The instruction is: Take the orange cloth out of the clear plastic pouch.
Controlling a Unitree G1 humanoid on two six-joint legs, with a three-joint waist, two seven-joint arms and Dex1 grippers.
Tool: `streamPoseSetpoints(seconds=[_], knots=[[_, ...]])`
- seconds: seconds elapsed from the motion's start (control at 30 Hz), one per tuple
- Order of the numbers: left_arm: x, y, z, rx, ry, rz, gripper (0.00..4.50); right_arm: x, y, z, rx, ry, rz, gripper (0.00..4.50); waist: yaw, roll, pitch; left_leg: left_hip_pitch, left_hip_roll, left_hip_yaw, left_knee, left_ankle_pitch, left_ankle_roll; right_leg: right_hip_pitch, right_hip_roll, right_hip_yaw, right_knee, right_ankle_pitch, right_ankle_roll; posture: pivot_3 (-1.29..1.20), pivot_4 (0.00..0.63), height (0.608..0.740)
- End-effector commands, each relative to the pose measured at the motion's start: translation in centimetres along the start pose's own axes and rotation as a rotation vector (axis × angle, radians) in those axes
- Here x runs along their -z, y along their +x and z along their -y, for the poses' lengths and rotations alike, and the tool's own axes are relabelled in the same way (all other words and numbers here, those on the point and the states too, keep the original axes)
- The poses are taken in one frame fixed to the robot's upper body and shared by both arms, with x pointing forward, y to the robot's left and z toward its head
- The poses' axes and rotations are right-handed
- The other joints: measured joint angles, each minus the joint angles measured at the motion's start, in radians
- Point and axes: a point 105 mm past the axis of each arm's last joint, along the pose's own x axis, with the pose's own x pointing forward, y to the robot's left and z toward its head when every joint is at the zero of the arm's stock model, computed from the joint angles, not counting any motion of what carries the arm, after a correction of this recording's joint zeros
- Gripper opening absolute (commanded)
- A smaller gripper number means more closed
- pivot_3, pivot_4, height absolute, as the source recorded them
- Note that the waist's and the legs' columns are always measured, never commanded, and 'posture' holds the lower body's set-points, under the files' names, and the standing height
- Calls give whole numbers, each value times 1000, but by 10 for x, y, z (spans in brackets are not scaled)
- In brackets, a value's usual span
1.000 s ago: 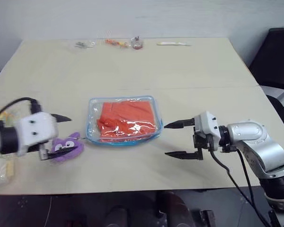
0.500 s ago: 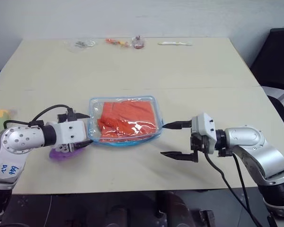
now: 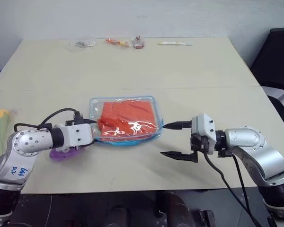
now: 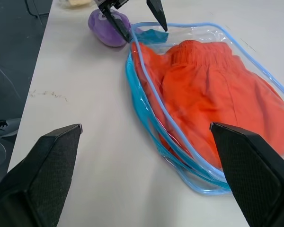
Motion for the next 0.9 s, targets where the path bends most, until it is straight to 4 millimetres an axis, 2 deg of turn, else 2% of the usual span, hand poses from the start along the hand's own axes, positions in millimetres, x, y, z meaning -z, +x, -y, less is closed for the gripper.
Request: streamPoseSetpoints(seconds=[0.03,0.17,0.3,0.4,0.5,0.8,0.9], knots=[[-6,-4,-10,-54,25,15,1484,-11,-1,0,7,-53,31,4500,0,0,0,0,0,0,0,0,0,0,0,0,0,0,0,0,150,740],[-10,-5,-12,-48,5,34,126,-9,-3,0,9,-56,23,4500,-1,0,0,0,0,0,0,0,0,0,0,0,0,0,0,0,150,740],[-28,-13,-12,-9,-68,124,57,-7,-3,-2,6,-69,12,4500,0,0,0,0,0,0,0,0,0,0,0,0,0,0,0,0,150,740],[-42,-18,-20,-14,-130,175,57,-5,-1,-4,10,-79,8,4500,1,0,0,0,0,0,0,0,0,0,0,0,0,0,0,0,150,740],[-50,-17,-25,-19,-173,205,0,-6,3,-4,23,-91,17,3945,1,0,0,0,0,0,1,0,0,0,0,0,0,0,0,0,150,740],[-60,-1,-21,-13,-215,234,0,-4,33,1,72,-198,6,832,-1,0,0,0,0,0,1,0,0,0,0,0,1,0,0,0,150,740],[-63,6,-19,-14,-243,242,0,2,46,1,73,-233,-16,832,-1,0,0,0,-1,0,2,0,0,0,0,0,1,0,0,0,150,740]])
